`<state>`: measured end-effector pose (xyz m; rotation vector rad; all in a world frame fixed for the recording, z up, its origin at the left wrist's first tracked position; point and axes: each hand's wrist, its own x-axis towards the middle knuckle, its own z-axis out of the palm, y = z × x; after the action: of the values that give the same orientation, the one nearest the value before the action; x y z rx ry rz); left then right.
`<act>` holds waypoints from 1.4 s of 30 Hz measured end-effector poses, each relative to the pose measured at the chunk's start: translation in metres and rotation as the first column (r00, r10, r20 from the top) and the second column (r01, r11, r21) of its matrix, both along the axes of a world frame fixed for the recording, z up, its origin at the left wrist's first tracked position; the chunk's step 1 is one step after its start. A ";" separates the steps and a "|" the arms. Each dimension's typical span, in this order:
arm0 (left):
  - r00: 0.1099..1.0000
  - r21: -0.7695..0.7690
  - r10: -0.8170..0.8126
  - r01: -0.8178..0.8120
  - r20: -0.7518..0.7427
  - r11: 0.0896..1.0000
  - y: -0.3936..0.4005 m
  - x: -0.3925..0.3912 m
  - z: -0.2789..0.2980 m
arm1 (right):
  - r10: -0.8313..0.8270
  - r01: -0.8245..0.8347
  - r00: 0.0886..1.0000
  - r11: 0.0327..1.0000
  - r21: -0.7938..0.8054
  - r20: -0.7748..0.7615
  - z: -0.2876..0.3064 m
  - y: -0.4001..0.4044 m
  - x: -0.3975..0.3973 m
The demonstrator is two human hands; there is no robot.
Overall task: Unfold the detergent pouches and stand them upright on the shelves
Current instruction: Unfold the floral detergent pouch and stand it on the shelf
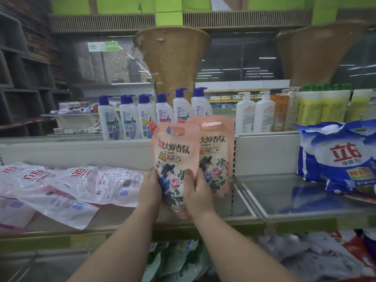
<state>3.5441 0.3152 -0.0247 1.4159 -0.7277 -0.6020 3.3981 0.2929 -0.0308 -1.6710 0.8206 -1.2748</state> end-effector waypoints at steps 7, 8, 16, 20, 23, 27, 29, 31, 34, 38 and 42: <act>0.991 -0.012 0.010 -0.008 0.137 1.000 0.014 -0.013 0.012 | 0.023 -0.024 1.000 1.000 -0.003 -0.021 -0.002 0.000 -0.004; 0.990 -0.015 0.014 -0.012 0.138 1.000 0.013 -0.012 0.011 | 0.025 -0.025 0.999 1.000 -0.004 -0.028 -0.002 0.000 -0.005; 0.998 -0.038 0.032 -0.030 0.051 0.999 0.010 -0.008 0.006 | 0.032 -0.031 0.999 0.999 0.030 -0.019 -0.001 0.001 -0.008; 0.996 -0.036 0.076 -0.074 0.044 0.997 0.012 -0.011 0.007 | 0.029 -0.028 1.000 0.998 0.056 -0.010 -0.001 0.002 -0.010; 0.984 -0.050 0.148 -0.143 0.101 0.988 0.015 -0.012 0.008 | 0.023 -0.023 1.000 0.996 0.082 0.005 0.001 0.002 -0.010; 0.963 -0.037 0.203 -0.200 0.180 0.979 0.019 -0.011 0.010 | 0.034 -0.035 0.999 0.993 0.109 0.018 0.004 0.002 -0.012; 0.964 -0.027 0.195 -0.193 0.180 0.981 0.021 -0.009 0.009 | 0.022 -0.026 0.999 0.992 0.125 0.029 0.004 0.002 -0.012; 0.965 -0.019 0.190 -0.190 0.181 0.982 0.026 -0.008 0.009 | 0.010 -0.014 0.999 0.990 0.139 0.031 0.004 0.002 -0.012; 0.965 -0.036 0.184 -0.181 0.188 0.983 0.035 -0.008 0.010 | -0.007 0.003 1.000 0.989 0.148 0.026 0.004 0.001 -0.013; 0.968 -0.029 0.161 -0.159 0.192 0.987 0.047 -0.003 0.007 | -0.006 0.000 0.999 0.987 0.163 0.035 0.004 0.001 -0.016; 0.959 -0.003 0.151 -0.154 0.240 0.988 0.057 -0.002 0.006 | -0.018 0.012 0.999 0.986 0.167 0.040 0.007 0.005 -0.019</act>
<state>3.5419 0.3719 -0.0186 1.5602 -0.7956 -0.3199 3.3796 0.2977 -0.0238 -1.5035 0.8916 -1.2123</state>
